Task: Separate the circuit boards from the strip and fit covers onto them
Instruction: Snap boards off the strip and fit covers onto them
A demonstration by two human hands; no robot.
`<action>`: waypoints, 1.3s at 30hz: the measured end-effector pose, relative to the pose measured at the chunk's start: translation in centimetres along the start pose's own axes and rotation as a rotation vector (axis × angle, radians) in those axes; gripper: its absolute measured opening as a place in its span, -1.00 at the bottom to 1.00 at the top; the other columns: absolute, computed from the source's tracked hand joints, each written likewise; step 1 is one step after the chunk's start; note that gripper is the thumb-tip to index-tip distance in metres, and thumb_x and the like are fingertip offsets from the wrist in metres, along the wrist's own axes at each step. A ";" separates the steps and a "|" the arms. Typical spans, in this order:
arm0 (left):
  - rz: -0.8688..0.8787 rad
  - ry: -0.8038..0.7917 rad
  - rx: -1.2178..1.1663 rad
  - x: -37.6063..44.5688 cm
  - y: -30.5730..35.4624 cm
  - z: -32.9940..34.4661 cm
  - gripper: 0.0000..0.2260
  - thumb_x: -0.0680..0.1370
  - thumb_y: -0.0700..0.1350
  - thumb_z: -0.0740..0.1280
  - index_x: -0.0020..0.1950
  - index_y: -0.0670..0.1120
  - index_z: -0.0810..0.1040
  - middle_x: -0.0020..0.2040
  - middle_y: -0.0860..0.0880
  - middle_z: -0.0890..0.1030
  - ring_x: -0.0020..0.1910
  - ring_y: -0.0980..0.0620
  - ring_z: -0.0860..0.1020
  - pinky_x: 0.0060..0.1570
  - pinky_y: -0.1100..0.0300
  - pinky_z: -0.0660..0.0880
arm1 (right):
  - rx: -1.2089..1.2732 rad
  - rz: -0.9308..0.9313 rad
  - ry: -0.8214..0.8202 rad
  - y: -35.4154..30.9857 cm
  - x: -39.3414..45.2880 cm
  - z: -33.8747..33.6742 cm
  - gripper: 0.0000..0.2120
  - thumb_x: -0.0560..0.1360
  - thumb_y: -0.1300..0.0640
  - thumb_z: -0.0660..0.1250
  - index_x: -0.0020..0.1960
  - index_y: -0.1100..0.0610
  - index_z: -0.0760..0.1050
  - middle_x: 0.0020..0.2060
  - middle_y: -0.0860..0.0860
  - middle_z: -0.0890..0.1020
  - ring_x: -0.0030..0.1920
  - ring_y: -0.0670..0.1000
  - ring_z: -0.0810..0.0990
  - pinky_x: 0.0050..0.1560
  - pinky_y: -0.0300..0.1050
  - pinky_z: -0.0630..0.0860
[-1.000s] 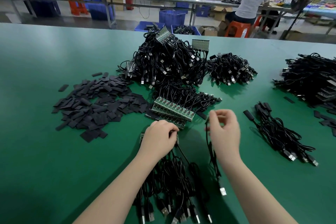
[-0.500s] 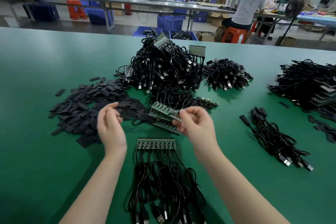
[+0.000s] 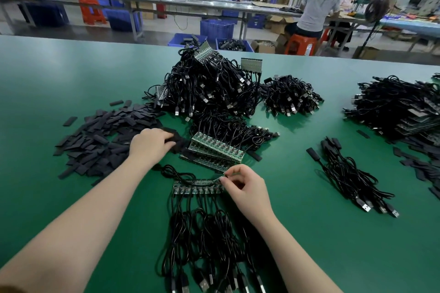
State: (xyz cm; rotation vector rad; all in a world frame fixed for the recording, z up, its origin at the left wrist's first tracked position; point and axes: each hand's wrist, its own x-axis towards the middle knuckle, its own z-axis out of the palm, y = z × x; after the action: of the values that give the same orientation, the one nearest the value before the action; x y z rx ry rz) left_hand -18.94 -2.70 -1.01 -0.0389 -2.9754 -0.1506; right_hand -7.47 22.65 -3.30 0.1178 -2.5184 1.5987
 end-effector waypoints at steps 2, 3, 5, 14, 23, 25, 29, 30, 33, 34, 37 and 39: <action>-0.001 0.045 0.065 0.4 -0.2 -0.1 -0.70 0.62 0.13 0.25 0.29 0.10 0.58 0.16 0.01 0.64 0.13 -0.09 0.57 -0.06 0.08 0.56 | 0.001 -0.008 0.010 0.0 0.0 0.0 -0.85 0.48 0.08 0.48 -0.12 -0.12 0.53 -0.24 -0.27 0.68 -0.19 -0.24 0.64 -0.16 -0.47 0.44; 0.001 0.070 0.089 0.5 -0.1 -0.2 -0.72 0.62 0.11 0.25 0.27 0.11 0.60 0.12 0.01 0.66 0.10 -0.08 0.58 -0.10 0.11 0.53 | -0.004 -0.009 0.011 0.0 0.1 0.0 -0.85 0.48 0.07 0.47 -0.12 -0.12 0.52 -0.24 -0.27 0.67 -0.19 -0.23 0.64 -0.16 -0.47 0.44; 0.007 0.097 0.100 0.4 -0.1 -0.3 -0.74 0.63 0.07 0.23 0.25 0.09 0.62 0.10 0.02 0.67 0.07 -0.07 0.60 -0.14 0.14 0.49 | -0.010 0.000 0.008 0.0 0.1 0.0 -0.86 0.49 0.05 0.46 -0.12 -0.13 0.52 -0.25 -0.29 0.67 -0.21 -0.20 0.63 -0.16 -0.45 0.45; -0.142 0.347 -0.245 -2.0 -0.8 -0.5 -0.80 0.61 -0.04 0.31 0.07 -0.06 0.71 -0.22 -0.02 0.68 -0.23 -0.10 0.60 -0.29 0.05 0.55 | 0.038 0.012 -0.004 -0.1 0.1 -0.2 -0.88 0.49 0.06 0.46 -0.13 -0.10 0.53 -0.23 -0.25 0.67 -0.20 -0.23 0.62 -0.19 -0.47 0.43; -0.183 0.199 -0.299 -2.1 -1.1 -0.3 -0.84 0.56 0.03 0.38 0.03 0.02 0.70 -0.26 0.07 0.63 -0.27 0.00 0.56 -0.27 0.14 0.48 | 0.043 0.019 -0.012 -0.2 0.0 -0.2 -0.88 0.49 0.07 0.46 -0.14 -0.09 0.53 -0.24 -0.23 0.67 -0.22 -0.22 0.62 -0.22 -0.46 0.44; -0.215 0.208 -0.329 -2.1 -1.0 -0.3 -0.83 0.58 0.03 0.35 0.03 0.00 0.69 -0.32 0.09 0.58 -0.37 0.04 0.49 -0.37 0.19 0.39 | 0.040 0.018 -0.013 -0.2 0.0 -0.2 -0.88 0.49 0.07 0.46 -0.14 -0.09 0.53 -0.25 -0.23 0.67 -0.23 -0.21 0.62 -0.21 -0.45 0.44; -0.314 0.443 -0.485 -2.9 -0.1 -0.8 -0.81 0.63 -0.03 0.25 0.05 -0.08 0.62 -0.04 -0.05 0.63 -0.17 -0.03 0.53 -0.22 0.07 0.47 | 0.048 0.023 -0.015 -0.1 0.1 -0.1 -0.87 0.48 0.07 0.46 -0.16 -0.10 0.53 -0.25 -0.21 0.66 -0.23 -0.18 0.61 -0.21 -0.40 0.48; -0.305 0.516 -0.552 -3.4 0.5 -1.1 -0.83 0.63 -0.04 0.24 0.02 -0.08 0.59 -0.03 -0.04 0.61 -0.14 0.00 0.52 -0.17 0.07 0.46 | 0.059 0.022 -0.012 -0.1 0.1 -0.1 -0.87 0.48 0.07 0.46 -0.17 -0.09 0.53 -0.24 -0.19 0.66 -0.23 -0.17 0.61 -0.21 -0.39 0.49; -0.072 0.574 -0.762 -6.0 3.8 -1.7 -0.92 0.62 -0.08 0.26 0.00 -0.01 0.54 -0.10 0.14 0.51 -0.10 0.20 0.47 -0.07 0.19 0.44 | 0.100 0.021 -0.008 0.1 0.3 -0.3 -0.87 0.48 0.09 0.47 -0.17 -0.06 0.55 -0.25 -0.12 0.67 -0.23 -0.14 0.63 -0.20 -0.32 0.53; 0.026 0.532 -0.794 -7.0 5.1 -1.6 -0.94 0.61 -0.08 0.26 0.00 0.01 0.53 -0.10 0.21 0.48 -0.09 0.30 0.44 -0.06 0.28 0.42 | 0.112 0.022 -0.010 0.1 0.4 -0.3 -0.88 0.48 0.10 0.48 -0.17 -0.05 0.55 -0.26 -0.10 0.67 -0.23 -0.11 0.63 -0.18 -0.27 0.55; 0.247 0.285 -0.844 -9.0 7.9 -0.7 -0.95 0.59 -0.03 0.28 0.00 0.10 0.52 -0.08 0.29 0.51 -0.02 0.35 0.48 -0.05 0.45 0.37 | 0.161 0.026 -0.008 0.2 0.5 -0.4 -0.85 0.47 0.17 0.49 -0.13 -0.04 0.56 -0.31 -0.10 0.65 -0.26 -0.10 0.61 -0.16 -0.23 0.54; 0.307 0.151 -0.869 -9.4 9.1 0.1 -0.94 0.58 -0.04 0.32 -0.03 0.13 0.55 -0.08 0.23 0.57 -0.03 0.28 0.52 -0.06 0.38 0.43 | 0.219 0.036 -0.014 0.1 0.4 -0.4 -0.82 0.48 0.21 0.49 -0.07 -0.05 0.57 -0.29 -0.12 0.67 -0.24 -0.12 0.62 -0.16 -0.29 0.53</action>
State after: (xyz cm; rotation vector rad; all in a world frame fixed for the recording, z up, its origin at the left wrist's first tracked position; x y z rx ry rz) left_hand -9.33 6.21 -1.75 -0.5443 -2.4746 -1.2981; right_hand -7.89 23.10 -3.14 0.1099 -2.3607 1.8904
